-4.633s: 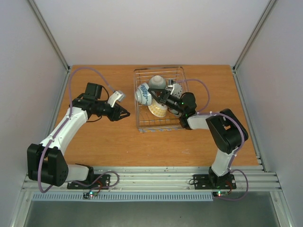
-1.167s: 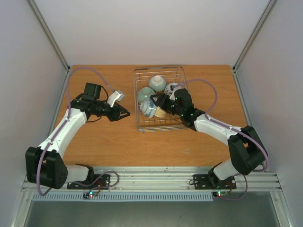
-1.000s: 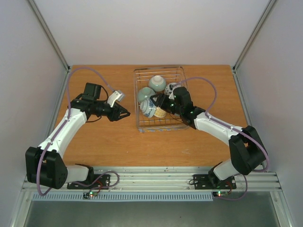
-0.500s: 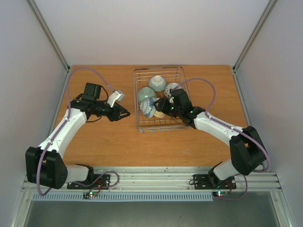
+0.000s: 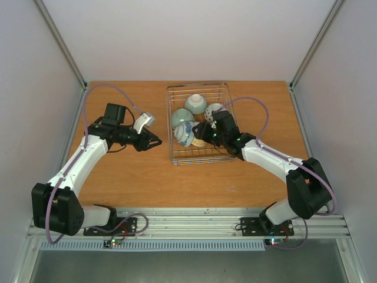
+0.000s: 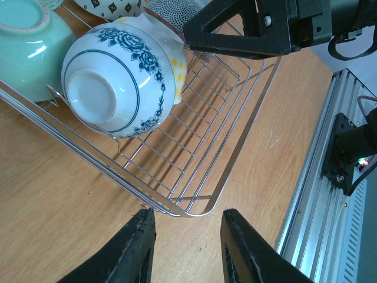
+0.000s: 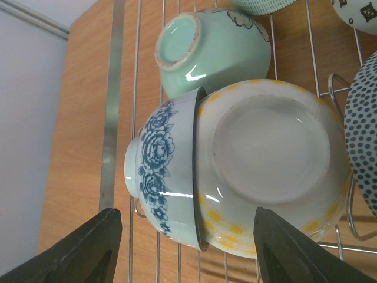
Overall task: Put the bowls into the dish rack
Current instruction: Place the bowl in the dish rack.
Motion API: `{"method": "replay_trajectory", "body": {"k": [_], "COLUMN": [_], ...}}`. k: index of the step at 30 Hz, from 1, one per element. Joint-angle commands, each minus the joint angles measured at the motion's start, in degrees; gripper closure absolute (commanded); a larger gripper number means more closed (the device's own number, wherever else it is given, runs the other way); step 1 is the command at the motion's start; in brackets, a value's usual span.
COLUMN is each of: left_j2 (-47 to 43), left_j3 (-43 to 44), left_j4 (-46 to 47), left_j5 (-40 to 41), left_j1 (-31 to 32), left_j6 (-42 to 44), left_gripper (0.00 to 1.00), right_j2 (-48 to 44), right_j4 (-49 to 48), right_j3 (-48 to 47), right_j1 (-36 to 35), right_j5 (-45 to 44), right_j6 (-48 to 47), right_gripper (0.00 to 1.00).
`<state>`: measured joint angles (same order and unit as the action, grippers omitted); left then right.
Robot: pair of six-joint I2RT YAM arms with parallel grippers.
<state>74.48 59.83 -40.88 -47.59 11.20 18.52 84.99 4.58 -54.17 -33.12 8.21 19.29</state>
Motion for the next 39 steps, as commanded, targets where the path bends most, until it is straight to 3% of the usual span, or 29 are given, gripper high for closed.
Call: {"method": "replay_trajectory", "body": {"k": [1, 39], "left_j2": [-0.2, -0.2], "left_j3": [-0.3, -0.3], "left_j4": [0.8, 0.7], "left_j5": [-0.9, -0.8], "left_j1": [-0.5, -0.5], "left_j6": [0.8, 0.8], "left_gripper": [0.68, 0.68], "right_j2": [-1.6, -0.2], "right_j4": [0.6, 0.3], "right_j3": [-1.3, -0.7], "right_j1": [-0.6, -0.7], "right_j5": [-1.3, -1.3], "right_j6": [-0.7, -0.3], "right_gripper": [0.37, 0.37]}}
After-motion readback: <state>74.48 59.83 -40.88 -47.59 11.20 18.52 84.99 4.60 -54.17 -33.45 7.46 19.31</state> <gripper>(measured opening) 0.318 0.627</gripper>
